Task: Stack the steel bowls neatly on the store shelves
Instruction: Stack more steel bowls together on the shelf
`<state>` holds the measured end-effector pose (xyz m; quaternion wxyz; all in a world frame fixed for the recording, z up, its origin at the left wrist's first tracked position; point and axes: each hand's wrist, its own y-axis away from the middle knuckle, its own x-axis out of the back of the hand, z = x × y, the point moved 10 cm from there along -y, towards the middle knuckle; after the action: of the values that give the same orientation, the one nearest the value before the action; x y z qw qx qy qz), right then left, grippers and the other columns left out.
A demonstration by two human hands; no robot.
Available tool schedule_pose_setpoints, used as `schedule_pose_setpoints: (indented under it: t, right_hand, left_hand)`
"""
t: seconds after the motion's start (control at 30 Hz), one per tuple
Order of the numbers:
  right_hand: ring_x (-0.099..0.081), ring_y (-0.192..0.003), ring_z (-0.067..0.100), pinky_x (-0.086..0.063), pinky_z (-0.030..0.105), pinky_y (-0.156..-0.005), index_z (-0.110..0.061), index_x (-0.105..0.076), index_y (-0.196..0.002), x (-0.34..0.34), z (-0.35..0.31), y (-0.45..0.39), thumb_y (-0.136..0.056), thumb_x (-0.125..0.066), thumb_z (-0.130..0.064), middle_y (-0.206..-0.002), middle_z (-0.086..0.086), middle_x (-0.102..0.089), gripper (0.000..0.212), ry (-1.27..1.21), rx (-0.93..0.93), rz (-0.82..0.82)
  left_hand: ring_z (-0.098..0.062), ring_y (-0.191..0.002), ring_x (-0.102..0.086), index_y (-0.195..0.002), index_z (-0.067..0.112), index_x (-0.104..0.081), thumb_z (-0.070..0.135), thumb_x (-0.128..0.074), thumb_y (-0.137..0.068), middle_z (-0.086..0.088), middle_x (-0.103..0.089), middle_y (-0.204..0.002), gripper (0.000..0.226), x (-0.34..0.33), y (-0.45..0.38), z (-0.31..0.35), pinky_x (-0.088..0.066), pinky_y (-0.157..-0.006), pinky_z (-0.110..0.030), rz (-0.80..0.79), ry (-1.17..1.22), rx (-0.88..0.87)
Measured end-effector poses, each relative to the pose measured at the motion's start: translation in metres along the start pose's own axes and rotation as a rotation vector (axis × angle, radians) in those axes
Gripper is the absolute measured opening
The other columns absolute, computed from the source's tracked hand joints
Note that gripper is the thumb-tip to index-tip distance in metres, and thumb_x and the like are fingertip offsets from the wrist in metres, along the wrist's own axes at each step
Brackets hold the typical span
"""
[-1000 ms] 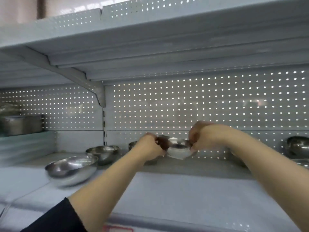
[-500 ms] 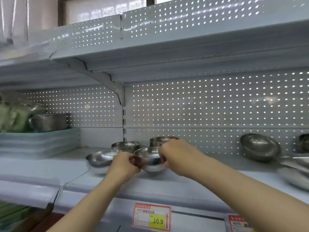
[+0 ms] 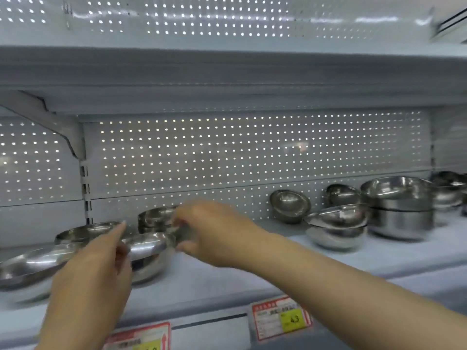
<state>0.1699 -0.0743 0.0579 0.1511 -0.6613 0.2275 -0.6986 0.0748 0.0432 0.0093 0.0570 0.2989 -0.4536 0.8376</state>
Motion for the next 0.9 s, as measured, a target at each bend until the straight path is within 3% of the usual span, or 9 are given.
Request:
schedule_pose_setpoints:
  t: [0.1, 0.2, 0.3, 0.37, 0.43, 0.5, 0.63, 0.77, 0.9]
  right_hand:
    - [-0.052, -0.096, 0.018, -0.035, 0.026, -0.074, -0.025, -0.056, -0.123, 0.049, 0.072, 0.033, -0.085, -0.065, -0.032, -0.117, -0.002, -0.057, 0.040, 0.057, -0.200, -0.059]
    - [-0.047, -0.091, 0.010, -0.037, 0.025, -0.078, -0.032, -0.054, -0.124, 0.091, 0.156, 0.078, -0.084, -0.066, -0.035, -0.110, -0.011, -0.050, 0.042, 0.153, -0.440, -0.138]
    - [-0.053, -0.098, 0.010, -0.042, 0.025, -0.084, -0.032, -0.057, -0.121, 0.107, 0.215, 0.118, -0.084, -0.066, -0.029, -0.119, -0.012, -0.055, 0.039, 0.221, -0.530, -0.194]
    - [-0.056, -0.096, 0.007, -0.045, 0.024, -0.082, -0.033, -0.059, -0.117, 0.098, 0.240, 0.138, -0.084, -0.064, -0.026, -0.113, -0.013, -0.059, 0.034, 0.225, -0.529, -0.299]
    - [-0.055, -0.086, 0.003, -0.044, 0.019, -0.071, -0.034, -0.061, -0.109, 0.082, 0.252, 0.152, -0.085, -0.058, -0.022, -0.101, -0.017, -0.059, 0.027, 0.242, -0.498, -0.398]
    - [-0.056, -0.086, 0.009, -0.045, 0.023, -0.072, -0.026, -0.063, -0.103, 0.070, 0.259, 0.158, -0.085, -0.056, -0.019, -0.097, -0.012, -0.060, 0.021, 0.278, -0.435, -0.414]
    - [-0.058, -0.078, 0.012, -0.041, 0.021, -0.064, -0.018, -0.062, -0.091, 0.065, 0.264, 0.159, -0.087, -0.061, -0.027, -0.084, -0.007, -0.065, 0.010, 0.247, -0.338, -0.270]
    - [-0.056, -0.069, 0.012, -0.046, 0.032, -0.068, -0.021, -0.054, -0.080, 0.060, 0.266, 0.162, -0.089, -0.058, -0.031, -0.074, -0.007, -0.059, 0.014, 0.211, -0.310, -0.235]
    - [-0.054, -0.073, 0.018, -0.048, 0.039, -0.070, -0.024, -0.043, -0.078, 0.052, 0.260, 0.163, -0.096, -0.042, -0.029, -0.079, -0.004, -0.057, 0.019, 0.270, -0.265, -0.244]
  left_hand:
    - [-0.011, -0.071, -0.065, -0.122, 0.018, -0.061, 0.003, -0.077, -0.067, 0.017, -0.063, -0.079, 0.059, -0.019, 0.004, 0.079, -0.054, -0.077, -0.031, -0.184, 0.216, -0.123]
    - [-0.008, -0.087, -0.064, -0.129, 0.017, -0.055, 0.010, -0.074, -0.074, 0.014, -0.063, -0.091, 0.059, -0.069, 0.005, 0.145, -0.050, -0.088, -0.024, -0.465, 0.394, -0.110]
    - [-0.013, -0.105, -0.061, -0.133, 0.015, -0.050, 0.013, -0.066, -0.081, 0.004, -0.063, -0.113, 0.055, -0.123, 0.001, 0.204, -0.046, -0.096, -0.025, -0.656, 0.210, -0.203]
    - [-0.022, -0.107, -0.061, -0.123, 0.008, -0.057, 0.012, -0.064, -0.081, -0.005, -0.064, -0.117, 0.042, -0.158, -0.002, 0.234, -0.048, -0.092, -0.031, -0.769, 0.089, -0.249]
    - [-0.027, -0.087, -0.059, -0.098, 0.001, -0.060, 0.011, -0.060, -0.080, -0.007, -0.064, -0.092, 0.021, -0.184, -0.006, 0.254, -0.050, -0.075, -0.032, -0.816, 0.042, -0.265]
    - [-0.023, -0.072, -0.046, -0.080, 0.001, -0.055, 0.012, -0.057, -0.077, -0.005, -0.052, -0.074, 0.011, -0.205, -0.008, 0.266, -0.041, -0.064, -0.027, -0.824, 0.062, -0.269]
    - [-0.015, -0.069, -0.049, -0.081, 0.001, -0.065, -0.001, -0.059, -0.073, -0.002, -0.054, -0.071, 0.010, -0.240, -0.007, 0.267, -0.043, -0.071, -0.023, -0.898, 0.344, -0.165]
    - [-0.008, -0.069, -0.056, -0.101, 0.003, -0.068, -0.013, -0.056, -0.076, 0.000, -0.060, -0.073, 0.033, -0.259, 0.001, 0.255, -0.050, -0.068, -0.013, -0.974, 0.581, -0.041]
    - [-0.001, -0.059, -0.057, -0.079, 0.016, -0.067, -0.015, -0.055, -0.074, 0.006, -0.060, -0.062, 0.034, -0.267, 0.003, 0.253, -0.050, -0.062, -0.011, -0.996, 0.630, -0.016]
